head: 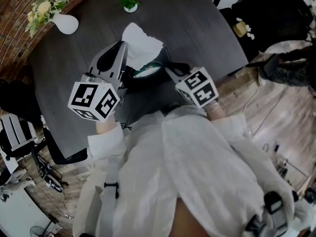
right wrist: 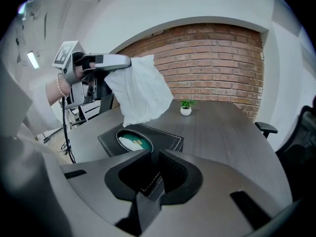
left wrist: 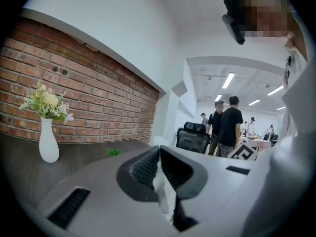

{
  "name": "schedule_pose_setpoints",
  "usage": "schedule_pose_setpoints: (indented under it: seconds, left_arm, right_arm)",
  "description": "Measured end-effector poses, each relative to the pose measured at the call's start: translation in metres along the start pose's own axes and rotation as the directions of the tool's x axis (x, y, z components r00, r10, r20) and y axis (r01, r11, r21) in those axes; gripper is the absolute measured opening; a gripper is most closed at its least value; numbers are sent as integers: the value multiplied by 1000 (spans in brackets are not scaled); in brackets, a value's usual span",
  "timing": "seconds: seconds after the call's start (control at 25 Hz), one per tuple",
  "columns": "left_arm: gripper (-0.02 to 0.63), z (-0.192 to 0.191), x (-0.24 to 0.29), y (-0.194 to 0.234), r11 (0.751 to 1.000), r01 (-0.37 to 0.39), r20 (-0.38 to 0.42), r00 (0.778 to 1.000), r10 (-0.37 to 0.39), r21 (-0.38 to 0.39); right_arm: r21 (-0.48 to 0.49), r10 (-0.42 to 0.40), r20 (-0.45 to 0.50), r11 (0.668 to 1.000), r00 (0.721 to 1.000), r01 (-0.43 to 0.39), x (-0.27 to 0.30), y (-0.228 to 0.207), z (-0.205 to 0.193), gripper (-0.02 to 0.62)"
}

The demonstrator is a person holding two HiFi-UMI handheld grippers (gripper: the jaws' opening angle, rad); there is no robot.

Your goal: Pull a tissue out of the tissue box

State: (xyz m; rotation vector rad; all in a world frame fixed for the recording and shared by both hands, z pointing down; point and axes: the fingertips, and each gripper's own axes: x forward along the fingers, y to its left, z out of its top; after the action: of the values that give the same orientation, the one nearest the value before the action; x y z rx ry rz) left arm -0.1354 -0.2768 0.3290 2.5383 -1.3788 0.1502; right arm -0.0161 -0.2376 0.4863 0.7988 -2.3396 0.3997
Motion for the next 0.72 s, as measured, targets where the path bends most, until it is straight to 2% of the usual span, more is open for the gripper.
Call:
schedule_pose_setpoints:
  seconds: [0.32,0.72]
  left_arm:
    - [9,18,-13,9,997,-74,92,993,74,-7]
    - [9,39,-34,27,982,-184,200,961,190,-49]
  right_arm:
    - [1,18,137,1000,990,-18,-18,-3,53,46]
    - [-68,68,309,996,949,-49,-43,6,135,29]
